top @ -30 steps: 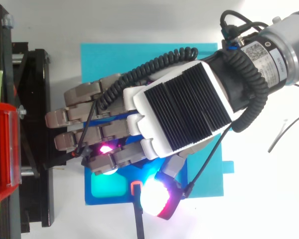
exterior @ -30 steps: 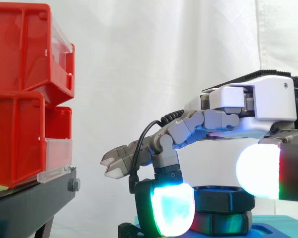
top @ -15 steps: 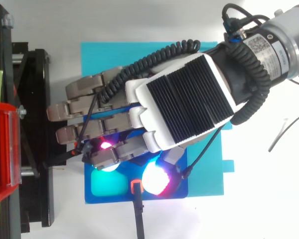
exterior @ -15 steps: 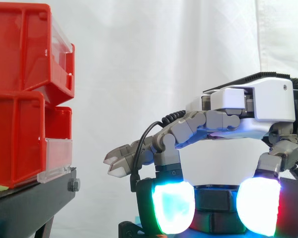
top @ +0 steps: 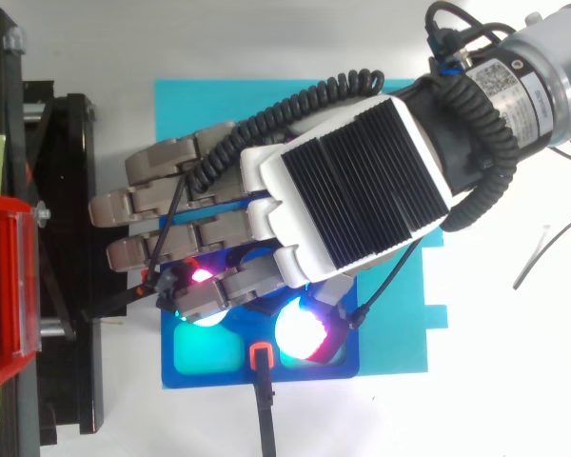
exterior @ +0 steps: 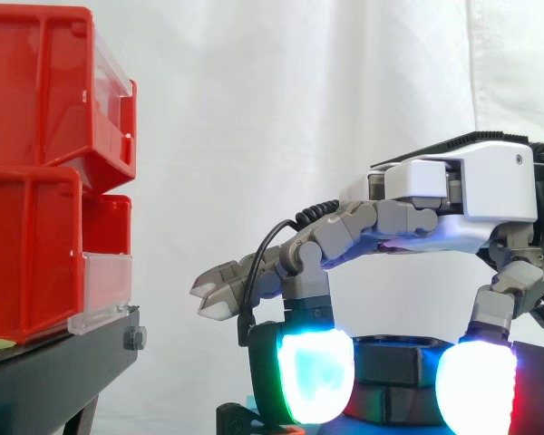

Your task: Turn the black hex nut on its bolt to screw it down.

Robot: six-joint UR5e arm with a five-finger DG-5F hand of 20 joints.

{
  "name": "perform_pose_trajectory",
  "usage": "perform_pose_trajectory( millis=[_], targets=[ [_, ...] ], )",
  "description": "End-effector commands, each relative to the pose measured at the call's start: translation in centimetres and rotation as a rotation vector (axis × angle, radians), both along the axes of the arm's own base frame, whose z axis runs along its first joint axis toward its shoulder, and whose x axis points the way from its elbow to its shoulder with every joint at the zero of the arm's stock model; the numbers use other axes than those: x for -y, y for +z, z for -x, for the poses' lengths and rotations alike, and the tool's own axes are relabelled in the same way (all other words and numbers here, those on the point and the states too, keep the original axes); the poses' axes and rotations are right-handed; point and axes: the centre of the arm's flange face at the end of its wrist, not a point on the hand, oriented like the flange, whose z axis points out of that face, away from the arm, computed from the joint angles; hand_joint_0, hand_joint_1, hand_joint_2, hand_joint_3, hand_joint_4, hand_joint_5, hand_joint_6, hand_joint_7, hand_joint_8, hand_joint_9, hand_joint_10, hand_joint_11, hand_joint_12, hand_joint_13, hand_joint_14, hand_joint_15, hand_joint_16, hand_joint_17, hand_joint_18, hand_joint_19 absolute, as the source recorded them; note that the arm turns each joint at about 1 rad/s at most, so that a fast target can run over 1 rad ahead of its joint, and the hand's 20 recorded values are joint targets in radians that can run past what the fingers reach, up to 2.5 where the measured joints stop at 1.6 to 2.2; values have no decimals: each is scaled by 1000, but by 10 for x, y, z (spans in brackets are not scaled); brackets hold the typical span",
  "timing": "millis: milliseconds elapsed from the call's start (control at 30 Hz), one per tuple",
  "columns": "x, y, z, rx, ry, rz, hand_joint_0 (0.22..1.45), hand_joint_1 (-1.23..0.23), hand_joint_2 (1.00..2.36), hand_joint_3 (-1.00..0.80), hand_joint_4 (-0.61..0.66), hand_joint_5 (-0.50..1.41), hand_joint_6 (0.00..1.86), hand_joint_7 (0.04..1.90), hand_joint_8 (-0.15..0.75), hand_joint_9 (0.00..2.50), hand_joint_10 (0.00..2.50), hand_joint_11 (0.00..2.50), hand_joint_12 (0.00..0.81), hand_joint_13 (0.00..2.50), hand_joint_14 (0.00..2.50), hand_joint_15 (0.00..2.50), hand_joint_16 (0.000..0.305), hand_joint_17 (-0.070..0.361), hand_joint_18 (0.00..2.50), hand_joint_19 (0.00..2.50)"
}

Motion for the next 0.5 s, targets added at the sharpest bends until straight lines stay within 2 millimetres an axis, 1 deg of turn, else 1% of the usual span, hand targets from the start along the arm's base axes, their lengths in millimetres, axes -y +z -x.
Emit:
perform_pose_trajectory(
  millis=[0, 200, 300, 467],
  targets=[
    [0, 0, 0, 1, -1, 0, 484, -691, 1000, -500, 158, -132, 621, 1091, 194, 359, 0, 0, 310, 268, 0, 0, 45, 101, 188, 324],
    [0, 0, 0, 2, -1, 1, 506, -683, 1000, -500, 151, -128, 615, 1107, 190, 368, 0, 0, 295, 265, 0, 0, 43, 96, 183, 320],
    [0, 0, 0, 3, -1, 3, 458, -655, 1000, -500, 174, -128, 616, 1086, 205, 373, 0, 0, 311, 270, 0, 0, 46, 104, 200, 317],
    [0, 1, 0, 5, -1, 3, 399, -570, 1000, -500, 217, -121, 556, 1132, 230, 380, 0, 0, 340, 283, 0, 0, 53, 118, 213, 319]
  ],
)
